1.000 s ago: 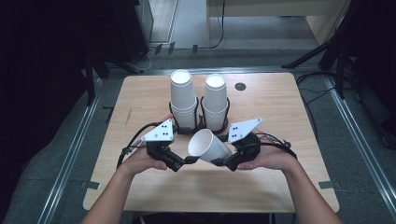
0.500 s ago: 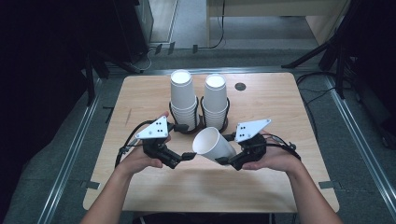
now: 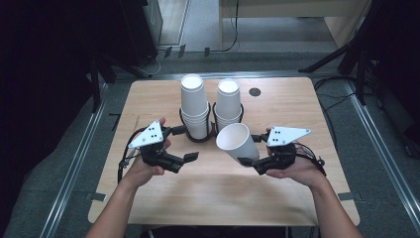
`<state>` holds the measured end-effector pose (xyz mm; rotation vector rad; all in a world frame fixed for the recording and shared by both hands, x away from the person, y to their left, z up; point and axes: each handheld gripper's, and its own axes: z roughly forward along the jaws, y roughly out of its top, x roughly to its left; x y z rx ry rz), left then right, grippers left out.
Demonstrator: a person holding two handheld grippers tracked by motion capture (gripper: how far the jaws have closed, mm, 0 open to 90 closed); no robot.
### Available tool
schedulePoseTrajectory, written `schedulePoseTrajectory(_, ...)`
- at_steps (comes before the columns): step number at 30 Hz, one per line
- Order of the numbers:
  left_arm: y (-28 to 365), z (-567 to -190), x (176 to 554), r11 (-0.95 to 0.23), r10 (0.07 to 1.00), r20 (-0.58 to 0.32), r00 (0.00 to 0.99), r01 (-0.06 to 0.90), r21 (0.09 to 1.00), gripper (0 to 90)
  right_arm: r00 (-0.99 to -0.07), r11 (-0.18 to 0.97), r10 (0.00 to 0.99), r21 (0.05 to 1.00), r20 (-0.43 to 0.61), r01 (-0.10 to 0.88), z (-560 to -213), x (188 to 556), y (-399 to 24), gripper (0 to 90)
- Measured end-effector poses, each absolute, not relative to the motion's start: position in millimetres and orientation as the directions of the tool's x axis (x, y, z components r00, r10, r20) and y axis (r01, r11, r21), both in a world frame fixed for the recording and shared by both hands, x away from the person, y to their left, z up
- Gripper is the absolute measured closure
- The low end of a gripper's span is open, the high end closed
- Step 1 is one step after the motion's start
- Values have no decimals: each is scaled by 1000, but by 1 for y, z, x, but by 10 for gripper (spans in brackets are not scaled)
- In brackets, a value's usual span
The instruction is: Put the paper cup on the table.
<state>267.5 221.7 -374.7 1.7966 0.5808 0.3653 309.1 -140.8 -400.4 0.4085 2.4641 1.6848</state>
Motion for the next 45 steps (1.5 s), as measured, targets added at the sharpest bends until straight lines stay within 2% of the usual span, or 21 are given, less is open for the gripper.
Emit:
schedulePoseTrajectory(7, 234, -384, 259, -202, 627, -32, 778, 203, 958, 72, -915, 258, 399, 951, 54, 169, -408, 309, -154, 247)
schedulePoseTrajectory(15, 248, -397, 247, -144, 703, -43, 710, 201, 969, 72, -883, 215, 465, 961, 56, 174, -417, 307, -162, 247)
schedulePoseTrajectory(24, 281, -427, 231, -40, 822, -100, 561, 232, 972, 72, -771, 138, 635, 974, 55, 182, -433, 307, -174, 241)
schedulePoseTrajectory(37, 312, -456, 215, -42, 894, -91, 439, 284, 958, 72, -644, 72, 759, 971, 96, 230, -460, 311, -191, 239)
schedulePoseTrajectory(45, 333, -471, 212, 3, 930, -120, 347, 321, 947, 72, -545, 49, 829, 955, 124, 292, -490, 319, -201, 232)
